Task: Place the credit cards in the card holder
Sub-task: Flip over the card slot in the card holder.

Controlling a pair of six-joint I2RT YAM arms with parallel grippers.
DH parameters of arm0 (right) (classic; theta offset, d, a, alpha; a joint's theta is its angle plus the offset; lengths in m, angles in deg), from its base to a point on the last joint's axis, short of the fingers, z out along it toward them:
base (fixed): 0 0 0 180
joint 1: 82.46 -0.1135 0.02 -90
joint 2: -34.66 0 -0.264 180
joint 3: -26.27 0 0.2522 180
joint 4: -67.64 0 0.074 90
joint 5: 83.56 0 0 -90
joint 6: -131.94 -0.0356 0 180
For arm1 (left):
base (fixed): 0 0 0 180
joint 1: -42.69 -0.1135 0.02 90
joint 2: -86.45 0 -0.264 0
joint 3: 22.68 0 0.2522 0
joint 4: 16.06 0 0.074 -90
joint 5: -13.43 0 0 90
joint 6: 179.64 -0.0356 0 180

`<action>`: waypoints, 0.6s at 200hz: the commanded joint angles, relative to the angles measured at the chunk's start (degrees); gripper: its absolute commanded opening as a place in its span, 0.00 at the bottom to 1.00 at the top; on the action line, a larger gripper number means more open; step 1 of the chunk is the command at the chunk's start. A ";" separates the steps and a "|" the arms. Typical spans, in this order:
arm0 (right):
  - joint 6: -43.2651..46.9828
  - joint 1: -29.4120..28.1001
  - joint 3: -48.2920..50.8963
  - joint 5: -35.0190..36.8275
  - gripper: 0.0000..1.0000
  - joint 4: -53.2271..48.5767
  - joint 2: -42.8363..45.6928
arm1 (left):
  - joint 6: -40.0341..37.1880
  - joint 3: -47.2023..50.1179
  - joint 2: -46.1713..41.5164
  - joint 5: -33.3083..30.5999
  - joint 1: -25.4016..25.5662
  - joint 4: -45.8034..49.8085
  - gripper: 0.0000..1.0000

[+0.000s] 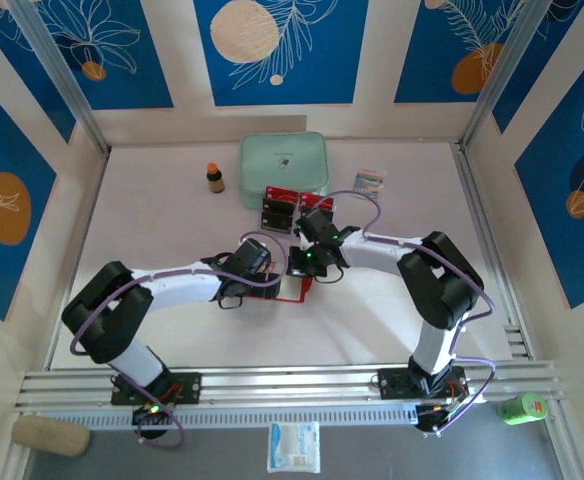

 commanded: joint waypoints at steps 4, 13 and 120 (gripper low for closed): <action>-0.93 1.01 1.49 -0.08 0.04 -0.86 3.02 | -0.16 1.25 -0.11 1.01 0.51 0.27 0.90; -1.24 1.26 1.99 -0.07 0.05 -0.64 3.53 | -0.16 1.25 -0.22 1.08 0.53 0.27 0.89; -3.90 2.02 2.61 -4.54 0.35 4.96 0.89 | 0.13 1.60 -2.65 0.88 0.51 0.23 0.88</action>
